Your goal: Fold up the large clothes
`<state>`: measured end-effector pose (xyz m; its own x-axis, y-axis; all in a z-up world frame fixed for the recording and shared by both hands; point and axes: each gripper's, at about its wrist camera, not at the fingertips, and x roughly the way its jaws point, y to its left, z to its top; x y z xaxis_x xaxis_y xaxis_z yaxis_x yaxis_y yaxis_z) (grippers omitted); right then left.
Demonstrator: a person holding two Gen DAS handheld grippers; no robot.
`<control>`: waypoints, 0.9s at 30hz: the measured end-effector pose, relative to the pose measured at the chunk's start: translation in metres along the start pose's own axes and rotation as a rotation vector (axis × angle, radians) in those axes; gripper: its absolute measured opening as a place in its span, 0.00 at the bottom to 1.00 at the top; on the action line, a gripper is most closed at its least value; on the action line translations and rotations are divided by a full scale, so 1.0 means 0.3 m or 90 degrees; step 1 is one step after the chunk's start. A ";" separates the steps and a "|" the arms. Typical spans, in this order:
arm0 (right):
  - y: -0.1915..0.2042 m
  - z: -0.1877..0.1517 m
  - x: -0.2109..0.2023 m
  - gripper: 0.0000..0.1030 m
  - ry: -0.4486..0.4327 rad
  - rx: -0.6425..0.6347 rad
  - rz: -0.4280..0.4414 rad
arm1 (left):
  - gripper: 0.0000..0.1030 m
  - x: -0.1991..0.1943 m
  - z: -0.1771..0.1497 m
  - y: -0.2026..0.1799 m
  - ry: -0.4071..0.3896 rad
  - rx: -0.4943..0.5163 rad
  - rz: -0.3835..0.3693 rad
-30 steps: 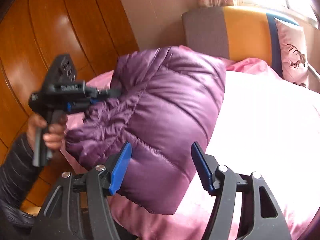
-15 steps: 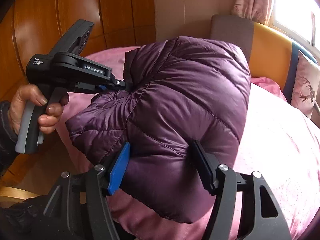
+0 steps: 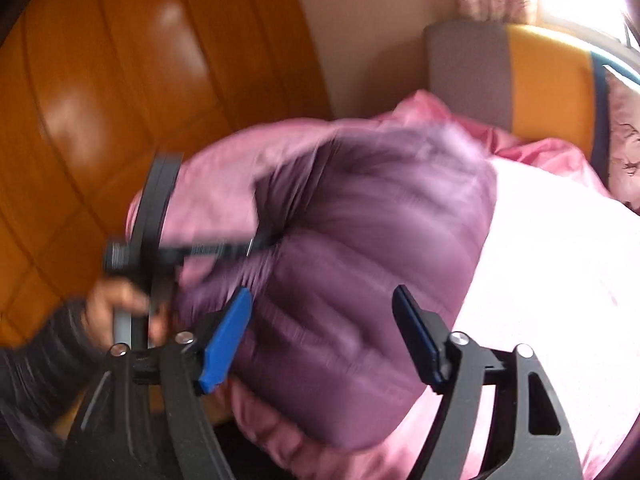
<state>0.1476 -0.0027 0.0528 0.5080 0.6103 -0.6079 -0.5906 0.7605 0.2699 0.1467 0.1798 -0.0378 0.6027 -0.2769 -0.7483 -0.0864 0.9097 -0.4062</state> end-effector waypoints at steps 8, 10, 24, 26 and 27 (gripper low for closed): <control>-0.043 0.220 0.173 0.80 -0.040 0.035 -0.035 | 0.58 -0.001 -0.002 -0.026 -0.014 0.047 0.013; -0.053 0.270 0.237 0.81 -0.016 0.026 -0.052 | 0.58 0.003 -0.001 -0.019 -0.013 0.049 0.006; -0.166 0.236 0.662 0.91 0.141 0.031 -0.133 | 0.58 0.086 -0.020 0.046 0.004 0.039 -0.025; -0.177 0.227 0.667 0.91 0.142 0.036 -0.132 | 0.58 0.095 -0.024 0.040 0.000 0.044 -0.016; -0.178 0.226 0.664 0.91 0.140 0.036 -0.134 | 0.58 0.097 -0.025 0.038 0.000 0.044 -0.013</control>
<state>0.3227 0.0933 -0.0320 0.4639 0.3802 -0.8001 -0.4476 0.8801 0.1587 0.1574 0.1800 -0.0682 0.6042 -0.2961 -0.7398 -0.0183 0.9230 -0.3843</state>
